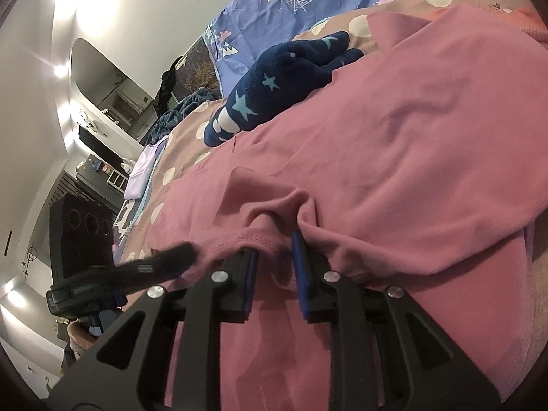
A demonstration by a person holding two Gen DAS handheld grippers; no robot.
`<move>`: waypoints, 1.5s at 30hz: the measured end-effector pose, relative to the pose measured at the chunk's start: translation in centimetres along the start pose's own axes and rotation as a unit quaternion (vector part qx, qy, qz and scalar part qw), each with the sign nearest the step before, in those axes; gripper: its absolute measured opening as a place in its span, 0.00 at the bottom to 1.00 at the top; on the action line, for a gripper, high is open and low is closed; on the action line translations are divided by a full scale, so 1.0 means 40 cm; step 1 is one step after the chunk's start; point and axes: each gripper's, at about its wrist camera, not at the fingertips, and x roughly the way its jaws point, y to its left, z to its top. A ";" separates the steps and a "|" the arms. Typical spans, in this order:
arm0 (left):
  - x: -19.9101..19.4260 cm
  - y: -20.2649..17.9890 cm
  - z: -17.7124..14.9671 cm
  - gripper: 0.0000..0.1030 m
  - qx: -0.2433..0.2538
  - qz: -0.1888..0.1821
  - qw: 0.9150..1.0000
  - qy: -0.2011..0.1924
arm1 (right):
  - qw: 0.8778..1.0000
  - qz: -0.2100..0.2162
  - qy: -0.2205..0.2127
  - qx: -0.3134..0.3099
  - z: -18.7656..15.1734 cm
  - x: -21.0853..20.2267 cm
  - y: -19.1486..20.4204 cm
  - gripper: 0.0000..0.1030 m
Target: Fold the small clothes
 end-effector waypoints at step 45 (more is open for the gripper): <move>-0.358 -0.081 0.187 0.02 0.129 0.169 0.962 -0.170 | 0.994 -0.078 -0.075 -0.002 -0.002 -0.084 -0.005 0.42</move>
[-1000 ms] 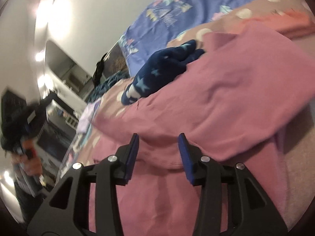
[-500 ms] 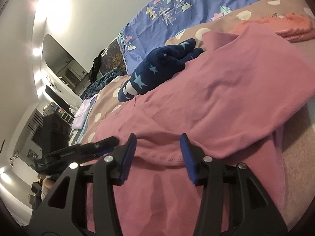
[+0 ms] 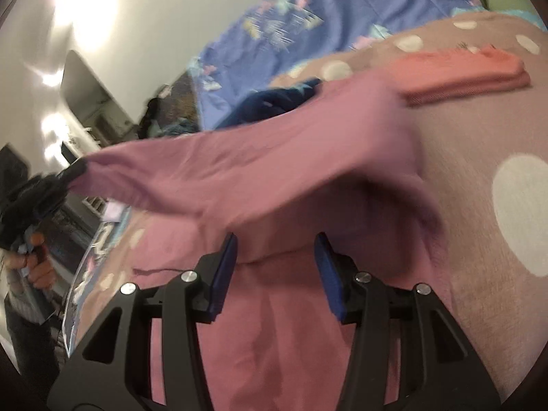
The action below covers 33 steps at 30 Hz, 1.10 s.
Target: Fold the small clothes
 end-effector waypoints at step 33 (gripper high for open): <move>0.097 0.081 -0.234 0.57 0.031 0.126 0.989 0.072 | 0.996 -0.065 -0.043 0.029 0.073 -0.110 -0.030 0.46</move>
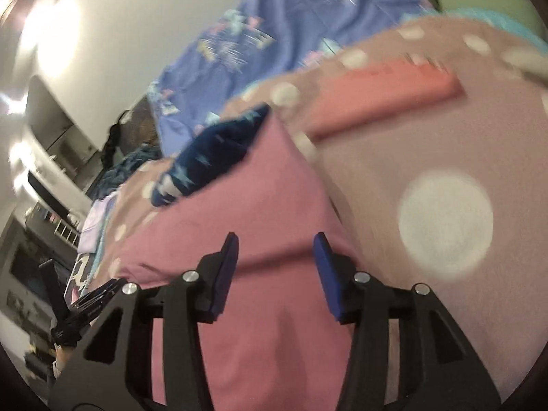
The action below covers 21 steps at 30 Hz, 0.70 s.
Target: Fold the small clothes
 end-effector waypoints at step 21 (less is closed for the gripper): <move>0.132 -0.098 -0.009 0.64 0.009 -0.036 0.999 0.027 | 0.919 -0.215 0.293 -0.154 0.280 0.486 0.131 0.06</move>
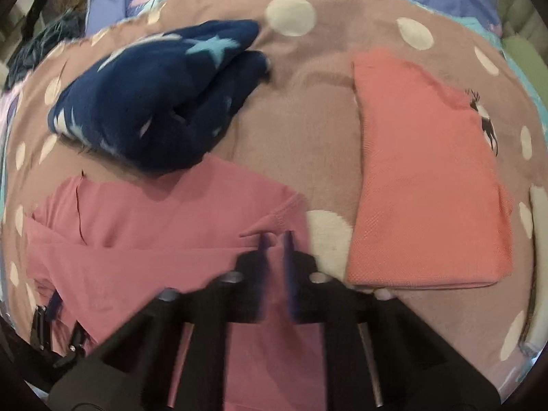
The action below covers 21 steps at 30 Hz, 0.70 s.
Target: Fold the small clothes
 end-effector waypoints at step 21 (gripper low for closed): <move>-0.001 0.000 -0.001 0.65 0.002 0.001 1.000 0.001 | 0.996 -0.058 0.002 -0.061 0.028 0.023 0.000 0.07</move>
